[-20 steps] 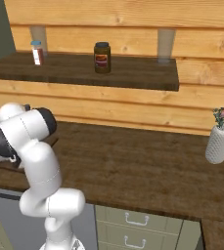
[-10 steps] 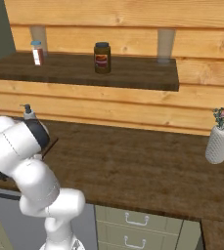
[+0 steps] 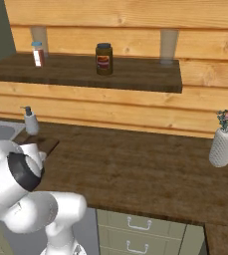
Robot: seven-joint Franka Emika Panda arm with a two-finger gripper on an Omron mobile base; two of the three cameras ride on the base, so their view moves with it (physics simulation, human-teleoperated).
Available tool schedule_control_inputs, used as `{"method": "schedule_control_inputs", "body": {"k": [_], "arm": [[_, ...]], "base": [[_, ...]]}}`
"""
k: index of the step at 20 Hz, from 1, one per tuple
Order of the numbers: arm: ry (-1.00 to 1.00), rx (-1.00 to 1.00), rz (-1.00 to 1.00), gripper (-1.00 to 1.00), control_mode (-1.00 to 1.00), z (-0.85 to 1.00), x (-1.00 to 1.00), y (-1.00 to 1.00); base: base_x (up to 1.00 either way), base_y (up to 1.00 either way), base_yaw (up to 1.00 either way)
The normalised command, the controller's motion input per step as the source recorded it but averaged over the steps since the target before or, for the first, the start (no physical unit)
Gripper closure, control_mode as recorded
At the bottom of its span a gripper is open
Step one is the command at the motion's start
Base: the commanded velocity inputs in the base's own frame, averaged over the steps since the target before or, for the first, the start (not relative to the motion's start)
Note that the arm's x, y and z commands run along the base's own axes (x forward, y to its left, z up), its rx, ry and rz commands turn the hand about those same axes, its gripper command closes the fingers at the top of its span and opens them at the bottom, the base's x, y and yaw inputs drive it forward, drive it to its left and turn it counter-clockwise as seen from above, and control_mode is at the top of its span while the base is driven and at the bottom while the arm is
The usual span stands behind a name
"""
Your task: Pick up the sponge from the counter and clean the cutting board by briefly scrubbing or pressing down on the cutting board. Once finished, release the sponge.
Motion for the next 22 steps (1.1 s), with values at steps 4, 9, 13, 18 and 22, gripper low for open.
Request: {"method": "schedule_control_inputs", "body": {"k": [4, 9, 13, 18, 22], "arm": [[-0.08, 0.12, 0.00, 1.00, -1.00, 0.10, 0.42, 0.26], [-0.01, -0.01, 0.00, 1.00, -1.00, -0.25, 0.64, 0.42], [0.00, -0.04, 0.00, 1.00, -1.00, -0.75, 0.19, 0.00], [-0.09, -0.08, -0.01, 1.00, -1.00, -0.99, 0.00, 0.03], [-0.19, -0.04, -0.01, 1.00, -1.00, -1.00, -0.01, 0.06]], "base": [[0.00, 0.00, 0.00], [0.00, 0.00, 0.00], [0.00, 0.00, 0.00], [0.00, 0.00, 0.00], [0.00, 0.00, 0.00]]}}
